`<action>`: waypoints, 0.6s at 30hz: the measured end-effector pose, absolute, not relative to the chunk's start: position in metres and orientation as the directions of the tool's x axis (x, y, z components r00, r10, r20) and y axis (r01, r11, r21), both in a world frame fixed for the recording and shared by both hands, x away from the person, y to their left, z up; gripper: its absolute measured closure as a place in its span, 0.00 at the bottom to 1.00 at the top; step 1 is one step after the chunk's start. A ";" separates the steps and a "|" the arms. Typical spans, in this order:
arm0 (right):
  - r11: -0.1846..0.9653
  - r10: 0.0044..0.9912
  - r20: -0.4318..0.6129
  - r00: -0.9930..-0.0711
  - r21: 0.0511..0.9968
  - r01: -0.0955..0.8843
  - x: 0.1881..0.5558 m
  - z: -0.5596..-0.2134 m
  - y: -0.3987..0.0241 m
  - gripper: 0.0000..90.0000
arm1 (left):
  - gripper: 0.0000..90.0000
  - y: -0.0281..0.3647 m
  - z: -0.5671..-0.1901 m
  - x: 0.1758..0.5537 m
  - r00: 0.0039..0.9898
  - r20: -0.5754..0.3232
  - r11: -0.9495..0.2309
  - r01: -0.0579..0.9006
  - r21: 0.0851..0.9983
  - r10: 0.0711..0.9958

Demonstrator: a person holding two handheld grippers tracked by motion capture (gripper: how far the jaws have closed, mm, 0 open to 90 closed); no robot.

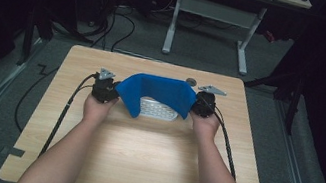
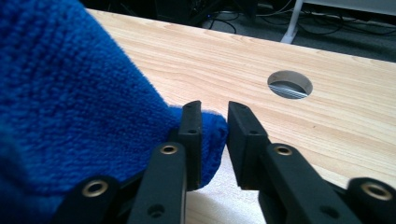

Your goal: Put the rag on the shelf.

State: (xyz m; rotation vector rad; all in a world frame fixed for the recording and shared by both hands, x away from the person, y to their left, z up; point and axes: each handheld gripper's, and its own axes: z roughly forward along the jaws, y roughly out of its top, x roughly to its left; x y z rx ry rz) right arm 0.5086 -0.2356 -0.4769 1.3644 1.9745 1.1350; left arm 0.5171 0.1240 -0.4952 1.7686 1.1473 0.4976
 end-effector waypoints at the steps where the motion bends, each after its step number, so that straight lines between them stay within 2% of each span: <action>1: 0.158 0.921 0.064 -0.385 0.841 0.518 0.509 -0.476 -0.236 0.83 | 0.76 0.124 -0.494 0.517 0.478 -0.142 -0.124 0.481 0.868 0.867; 7: 0.155 0.928 0.054 -0.369 0.845 0.513 0.509 -0.472 -0.241 0.77 | 0.71 0.129 -0.489 0.515 0.463 -0.136 -0.117 0.476 0.872 0.876; 14: 0.148 0.935 0.044 -0.353 0.853 0.500 0.508 -0.464 -0.248 0.72 | 0.58 0.137 -0.480 0.514 0.444 -0.092 -0.131 0.445 0.886 0.891; 18: 0.155 0.939 0.025 -0.343 0.859 0.488 0.508 -0.460 -0.252 0.66 | 0.55 0.144 -0.475 0.512 0.427 -0.081 -0.127 0.438 0.890 0.901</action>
